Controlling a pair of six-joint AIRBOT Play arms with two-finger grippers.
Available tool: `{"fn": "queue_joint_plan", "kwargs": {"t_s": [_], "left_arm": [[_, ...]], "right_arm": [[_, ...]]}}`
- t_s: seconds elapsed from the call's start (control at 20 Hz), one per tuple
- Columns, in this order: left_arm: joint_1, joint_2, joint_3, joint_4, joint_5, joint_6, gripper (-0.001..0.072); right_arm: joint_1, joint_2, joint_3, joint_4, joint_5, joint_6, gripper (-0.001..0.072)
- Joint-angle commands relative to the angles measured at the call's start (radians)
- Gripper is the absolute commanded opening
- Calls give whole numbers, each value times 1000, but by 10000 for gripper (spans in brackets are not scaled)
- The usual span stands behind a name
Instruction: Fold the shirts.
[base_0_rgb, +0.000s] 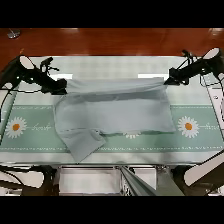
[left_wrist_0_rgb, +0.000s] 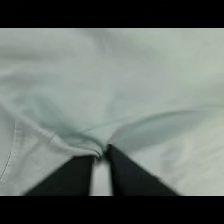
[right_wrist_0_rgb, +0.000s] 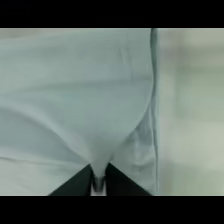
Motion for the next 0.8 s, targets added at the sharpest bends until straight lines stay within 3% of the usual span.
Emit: {"fn": "queue_joint_plan", "kwargs": {"t_s": [0.0,0.15,0.3,0.5,0.75], "left_arm": [[13,-10,12,34,-148,-1,699],[72,58,47,124,-288,-48,700],[175,261,-220,113,-238,-48,699],[330,532,-687,-139,-109,35,698],[411,702,-934,-220,-45,37,698]], "right_arm": [[-10,6,-22,6,43,14,627],[-85,110,-11,-48,139,18,626],[-179,359,-304,-93,11,17,626],[-248,790,-886,234,-249,-113,626],[-248,998,-1141,285,-235,-126,626]]}}
